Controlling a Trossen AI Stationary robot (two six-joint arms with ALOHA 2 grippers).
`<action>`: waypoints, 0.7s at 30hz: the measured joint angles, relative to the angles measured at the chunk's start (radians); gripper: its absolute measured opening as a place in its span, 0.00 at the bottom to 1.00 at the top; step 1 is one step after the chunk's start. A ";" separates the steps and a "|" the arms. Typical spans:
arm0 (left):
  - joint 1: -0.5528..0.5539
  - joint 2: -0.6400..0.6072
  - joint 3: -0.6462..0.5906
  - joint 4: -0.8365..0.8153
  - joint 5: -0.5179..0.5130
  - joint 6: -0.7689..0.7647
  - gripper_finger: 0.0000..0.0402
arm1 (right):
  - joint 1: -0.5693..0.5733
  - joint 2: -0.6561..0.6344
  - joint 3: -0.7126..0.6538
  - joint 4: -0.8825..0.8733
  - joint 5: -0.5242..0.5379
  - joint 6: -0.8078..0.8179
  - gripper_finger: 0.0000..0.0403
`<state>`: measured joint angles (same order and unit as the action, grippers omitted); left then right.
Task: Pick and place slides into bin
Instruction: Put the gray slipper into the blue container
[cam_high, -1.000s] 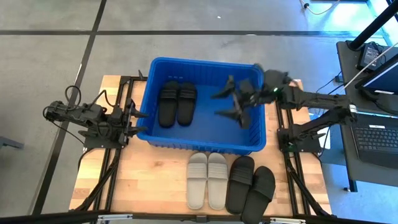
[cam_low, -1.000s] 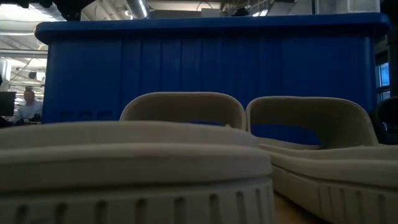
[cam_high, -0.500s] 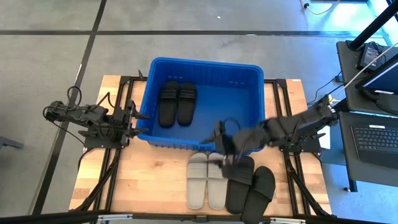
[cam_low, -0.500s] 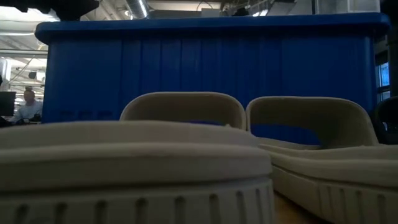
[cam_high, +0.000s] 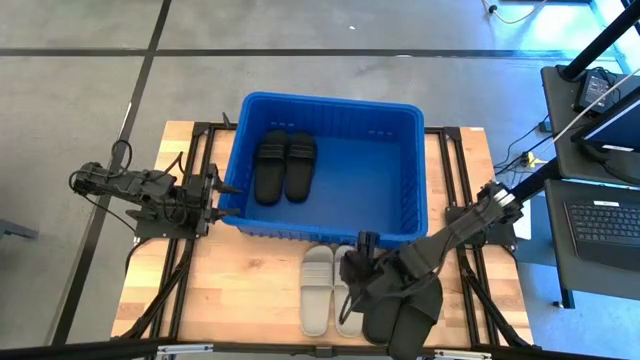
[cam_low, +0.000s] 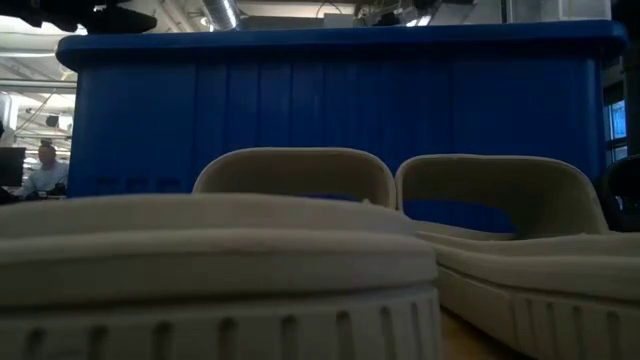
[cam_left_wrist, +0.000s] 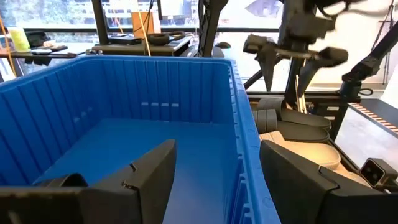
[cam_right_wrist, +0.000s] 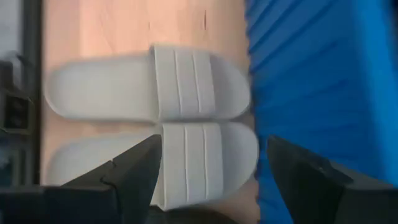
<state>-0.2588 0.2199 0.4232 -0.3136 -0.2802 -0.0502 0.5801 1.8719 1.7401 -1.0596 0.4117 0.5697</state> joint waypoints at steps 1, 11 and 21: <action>0.000 0.000 0.000 -0.003 0.000 0.000 0.57 | 0.004 0.018 0.000 -0.002 -0.002 -0.001 0.72; 0.000 0.000 0.000 -0.018 0.000 -0.001 0.57 | 0.039 0.118 0.000 -0.008 -0.005 -0.050 0.72; 0.000 0.000 0.000 -0.053 0.000 -0.012 0.57 | 0.068 0.117 -0.050 -0.003 -0.016 -0.034 0.72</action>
<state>-0.2588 0.2203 0.4232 -0.3671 -0.2798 -0.0618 0.6477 1.9888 1.6904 -1.0625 0.3957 0.5354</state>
